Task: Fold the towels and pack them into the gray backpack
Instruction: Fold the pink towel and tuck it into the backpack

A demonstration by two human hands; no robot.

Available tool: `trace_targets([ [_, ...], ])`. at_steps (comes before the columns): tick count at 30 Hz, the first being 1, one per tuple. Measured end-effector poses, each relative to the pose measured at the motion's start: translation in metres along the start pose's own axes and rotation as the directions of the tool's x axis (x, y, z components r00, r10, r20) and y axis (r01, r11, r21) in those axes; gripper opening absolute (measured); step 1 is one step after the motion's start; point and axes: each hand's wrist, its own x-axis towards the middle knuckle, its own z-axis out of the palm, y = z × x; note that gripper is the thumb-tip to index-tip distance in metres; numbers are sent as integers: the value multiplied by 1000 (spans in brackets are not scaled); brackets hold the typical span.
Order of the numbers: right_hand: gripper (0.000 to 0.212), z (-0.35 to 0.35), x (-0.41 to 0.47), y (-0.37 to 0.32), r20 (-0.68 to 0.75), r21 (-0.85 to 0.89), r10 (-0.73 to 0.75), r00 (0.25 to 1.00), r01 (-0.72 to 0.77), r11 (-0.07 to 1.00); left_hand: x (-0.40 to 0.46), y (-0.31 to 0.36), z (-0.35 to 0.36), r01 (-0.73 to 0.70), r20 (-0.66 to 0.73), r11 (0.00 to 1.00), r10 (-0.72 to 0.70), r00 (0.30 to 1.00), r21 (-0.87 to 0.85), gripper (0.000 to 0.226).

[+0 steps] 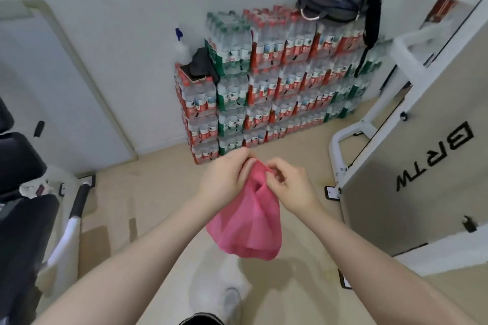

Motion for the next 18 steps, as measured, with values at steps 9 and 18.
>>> trace_targets([
  [9,16,-41,170,71,-72,-348,81,994,-101,932,173,-56,19,32,-40,999,-31,999,28,20],
  [18,18,-141,356,183,117,-217,58,991,-31,976,363,-113,63,264,-162,955,-242,957,134,15],
])
